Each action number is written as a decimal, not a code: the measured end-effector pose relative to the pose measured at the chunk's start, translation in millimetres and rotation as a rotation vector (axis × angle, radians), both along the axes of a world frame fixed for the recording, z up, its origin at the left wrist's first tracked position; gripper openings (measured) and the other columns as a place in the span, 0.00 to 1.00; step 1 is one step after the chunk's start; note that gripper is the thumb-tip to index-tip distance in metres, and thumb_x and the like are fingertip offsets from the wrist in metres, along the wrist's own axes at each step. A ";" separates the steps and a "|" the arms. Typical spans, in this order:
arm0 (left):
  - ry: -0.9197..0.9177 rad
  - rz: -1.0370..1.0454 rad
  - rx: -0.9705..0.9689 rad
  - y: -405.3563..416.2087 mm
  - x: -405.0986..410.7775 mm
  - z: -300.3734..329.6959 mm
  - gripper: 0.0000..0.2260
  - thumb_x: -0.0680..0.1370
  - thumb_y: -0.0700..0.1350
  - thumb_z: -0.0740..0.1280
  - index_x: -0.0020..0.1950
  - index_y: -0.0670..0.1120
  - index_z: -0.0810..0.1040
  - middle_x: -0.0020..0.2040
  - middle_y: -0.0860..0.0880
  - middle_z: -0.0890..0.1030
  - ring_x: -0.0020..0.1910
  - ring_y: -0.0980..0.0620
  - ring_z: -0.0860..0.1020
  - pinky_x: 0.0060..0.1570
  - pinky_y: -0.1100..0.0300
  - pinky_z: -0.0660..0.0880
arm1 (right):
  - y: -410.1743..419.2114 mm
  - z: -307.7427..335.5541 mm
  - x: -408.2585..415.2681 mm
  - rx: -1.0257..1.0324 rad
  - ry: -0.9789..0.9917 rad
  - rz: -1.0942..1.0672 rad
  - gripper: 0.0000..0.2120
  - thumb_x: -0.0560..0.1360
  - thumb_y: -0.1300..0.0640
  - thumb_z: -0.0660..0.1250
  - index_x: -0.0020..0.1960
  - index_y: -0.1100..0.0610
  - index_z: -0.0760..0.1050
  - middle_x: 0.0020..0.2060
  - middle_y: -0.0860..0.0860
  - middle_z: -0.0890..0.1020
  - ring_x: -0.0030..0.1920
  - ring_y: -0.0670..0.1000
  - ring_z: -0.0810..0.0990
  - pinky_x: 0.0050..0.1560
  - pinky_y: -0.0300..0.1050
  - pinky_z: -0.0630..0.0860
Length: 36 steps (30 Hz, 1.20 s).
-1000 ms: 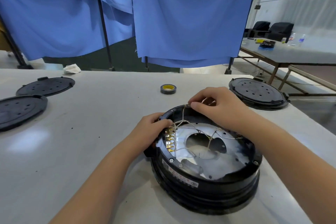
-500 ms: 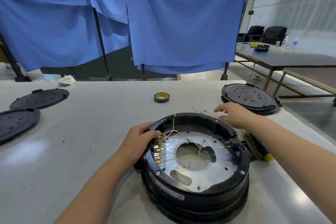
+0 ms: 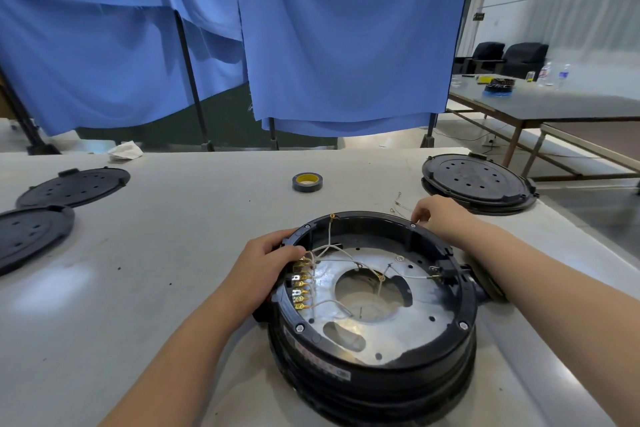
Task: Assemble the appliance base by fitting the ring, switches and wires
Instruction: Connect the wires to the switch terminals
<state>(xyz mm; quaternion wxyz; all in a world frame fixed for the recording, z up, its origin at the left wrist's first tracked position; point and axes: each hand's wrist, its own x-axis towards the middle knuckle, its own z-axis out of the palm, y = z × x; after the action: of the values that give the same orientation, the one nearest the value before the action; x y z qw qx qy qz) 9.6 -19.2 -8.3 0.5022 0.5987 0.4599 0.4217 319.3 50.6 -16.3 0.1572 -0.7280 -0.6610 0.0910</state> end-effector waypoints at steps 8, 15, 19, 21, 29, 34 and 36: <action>-0.013 -0.004 -0.014 -1.0 0.5 1.0 0.12 0.77 0.36 0.65 0.49 0.51 0.83 0.42 0.48 0.86 0.38 0.55 0.83 0.36 0.67 0.77 | -14.6 5.8 5.5 0.108 0.156 -0.068 0.04 0.73 0.61 0.71 0.47 0.55 0.79 0.39 0.47 0.79 0.43 0.50 0.78 0.45 0.43 0.72; -0.003 0.002 -0.020 -1.2 0.2 1.5 0.12 0.77 0.37 0.65 0.48 0.53 0.83 0.40 0.50 0.86 0.37 0.55 0.83 0.36 0.66 0.78 | -40.4 42.4 -22.7 0.077 0.552 -0.020 0.08 0.78 0.63 0.63 0.50 0.55 0.80 0.41 0.51 0.81 0.40 0.47 0.80 0.38 0.34 0.75; 0.004 0.005 -0.018 -1.1 -0.1 1.7 0.12 0.77 0.37 0.65 0.47 0.54 0.83 0.39 0.52 0.86 0.37 0.56 0.83 0.36 0.67 0.78 | -61.8 64.0 -55.4 0.016 0.712 0.100 0.10 0.79 0.63 0.63 0.46 0.52 0.81 0.45 0.51 0.82 0.45 0.47 0.81 0.48 0.38 0.79; 0.011 0.009 -0.015 -1.2 -0.5 1.6 0.12 0.77 0.37 0.65 0.47 0.53 0.83 0.39 0.52 0.86 0.37 0.56 0.83 0.36 0.67 0.77 | -72.4 72.8 -70.1 0.031 0.790 0.157 0.08 0.77 0.63 0.65 0.45 0.54 0.82 0.43 0.50 0.83 0.44 0.47 0.81 0.50 0.39 0.80; 0.039 0.021 0.024 0.9 -0.3 -0.7 0.10 0.76 0.37 0.66 0.49 0.51 0.83 0.41 0.51 0.85 0.39 0.56 0.82 0.42 0.64 0.77 | -97.8 79.7 -113.9 -0.099 0.953 0.373 0.05 0.71 0.64 0.72 0.39 0.55 0.82 0.42 0.53 0.86 0.43 0.49 0.85 0.50 0.41 0.80; 0.079 0.043 0.072 2.2 -1.8 -1.5 0.11 0.76 0.38 0.67 0.51 0.53 0.83 0.44 0.54 0.85 0.42 0.58 0.82 0.44 0.66 0.77 | -98.0 70.4 -121.2 -0.140 0.917 0.424 0.07 0.71 0.62 0.73 0.37 0.52 0.83 0.43 0.57 0.86 0.44 0.51 0.84 0.54 0.45 0.79; 0.139 0.082 0.146 2.4 -2.7 -0.2 0.11 0.76 0.40 0.68 0.56 0.53 0.81 0.49 0.57 0.83 0.48 0.64 0.80 0.47 0.71 0.75 | -97.8 66.1 -120.6 -0.164 0.917 0.450 0.06 0.71 0.62 0.74 0.38 0.52 0.83 0.42 0.57 0.85 0.43 0.51 0.84 0.53 0.44 0.79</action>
<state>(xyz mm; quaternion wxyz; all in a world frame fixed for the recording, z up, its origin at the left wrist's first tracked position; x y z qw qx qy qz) 6.9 -16.9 -8.5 0.4067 0.6421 0.4857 0.4317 198.6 -47.1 49.8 0.3499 -0.4630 -0.6550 0.4839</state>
